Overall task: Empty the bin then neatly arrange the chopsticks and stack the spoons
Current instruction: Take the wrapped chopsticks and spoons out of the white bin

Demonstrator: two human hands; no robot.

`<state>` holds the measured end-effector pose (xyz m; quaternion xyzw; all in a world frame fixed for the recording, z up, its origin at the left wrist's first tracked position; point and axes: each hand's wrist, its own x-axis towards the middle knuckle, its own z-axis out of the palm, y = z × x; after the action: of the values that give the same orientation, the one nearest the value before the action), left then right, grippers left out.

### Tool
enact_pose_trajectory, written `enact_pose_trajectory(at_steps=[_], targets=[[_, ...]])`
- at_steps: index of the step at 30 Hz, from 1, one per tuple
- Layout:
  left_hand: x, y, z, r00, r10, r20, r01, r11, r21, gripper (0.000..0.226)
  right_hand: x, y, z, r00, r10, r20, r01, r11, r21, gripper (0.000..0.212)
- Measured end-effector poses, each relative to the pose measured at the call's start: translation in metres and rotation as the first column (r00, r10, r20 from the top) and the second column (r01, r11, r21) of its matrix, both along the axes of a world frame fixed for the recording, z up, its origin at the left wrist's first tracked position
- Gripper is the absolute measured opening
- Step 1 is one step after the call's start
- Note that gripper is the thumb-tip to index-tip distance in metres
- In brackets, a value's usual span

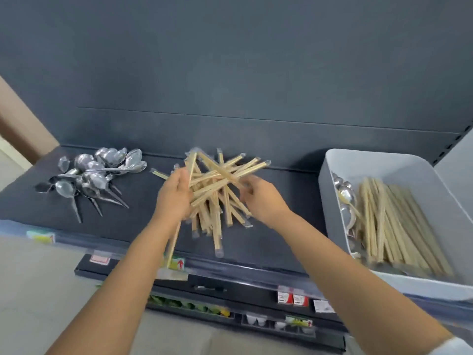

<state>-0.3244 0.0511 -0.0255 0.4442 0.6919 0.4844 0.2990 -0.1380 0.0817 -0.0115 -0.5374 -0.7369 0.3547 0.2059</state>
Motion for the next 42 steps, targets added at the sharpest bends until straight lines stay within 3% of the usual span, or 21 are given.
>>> enact_pose_trajectory(at_steps=[3,6,10,14,17,19,22,26,30,32,36,40,42], targets=[[-0.046,0.004,-0.013,0.996,-0.059,-0.060,0.052,0.992,-0.112,0.024,-0.028,-0.008,-0.023,0.993,-0.081,0.087,0.080,0.997,0.006,0.035],[-0.063,0.014,-0.014,0.952,-0.269,-0.144,0.241,0.953,-0.184,0.026,-0.043,-0.010,-0.036,0.978,-0.120,0.170,0.118,0.993,0.023,0.043],[-0.059,0.048,-0.006,0.904,-0.408,-0.131,0.391,0.910,-0.135,0.047,-0.050,0.017,-0.045,0.945,-0.117,0.305,0.060,0.980,0.188,0.053],[-0.048,0.081,-0.008,0.869,-0.462,-0.179,0.438,0.885,-0.158,0.060,-0.050,0.046,-0.054,0.944,-0.138,0.300,0.080,0.977,0.198,0.038],[-0.040,0.101,-0.010,0.811,-0.553,-0.191,0.508,0.827,-0.240,0.088,-0.049,0.053,-0.059,0.938,-0.239,0.251,0.177,0.953,0.245,0.027],[-0.037,0.109,-0.010,0.758,-0.617,-0.211,0.555,0.781,-0.288,0.098,-0.047,0.055,-0.059,0.923,-0.329,0.197,0.284,0.932,0.225,0.031],[-0.037,0.117,-0.013,0.670,-0.673,-0.314,0.600,0.740,-0.304,0.092,-0.042,0.052,-0.053,0.889,-0.417,0.190,0.368,0.897,0.245,0.041],[-0.031,0.132,-0.014,0.624,-0.668,-0.405,0.617,0.740,-0.269,0.082,-0.030,0.044,-0.041,0.837,-0.524,0.159,0.477,0.840,0.258,0.048],[0.005,0.142,-0.001,0.519,-0.649,-0.556,0.684,0.706,-0.185,0.074,-0.011,0.025,-0.028,0.781,-0.609,0.136,0.553,0.776,0.303,0.051],[0.034,0.138,0.007,0.490,-0.674,-0.553,0.736,0.660,-0.152,0.074,0.007,0.014,-0.017,0.751,-0.646,0.139,0.579,0.744,0.334,0.052],[0.107,0.123,0.025,0.330,-0.657,-0.678,0.830,0.544,-0.123,0.074,0.065,-0.001,0.008,0.689,-0.719,0.092,0.644,0.665,0.378,0.044],[0.188,0.108,0.035,0.212,-0.583,-0.784,0.869,0.479,-0.121,0.060,0.144,-0.005,0.008,0.670,-0.715,0.197,0.679,0.699,0.226,0.037],[0.225,0.105,0.031,0.112,-0.584,-0.804,0.866,0.455,-0.210,0.044,0.181,-0.001,-0.002,0.727,-0.635,0.261,0.617,0.771,0.158,0.036]])
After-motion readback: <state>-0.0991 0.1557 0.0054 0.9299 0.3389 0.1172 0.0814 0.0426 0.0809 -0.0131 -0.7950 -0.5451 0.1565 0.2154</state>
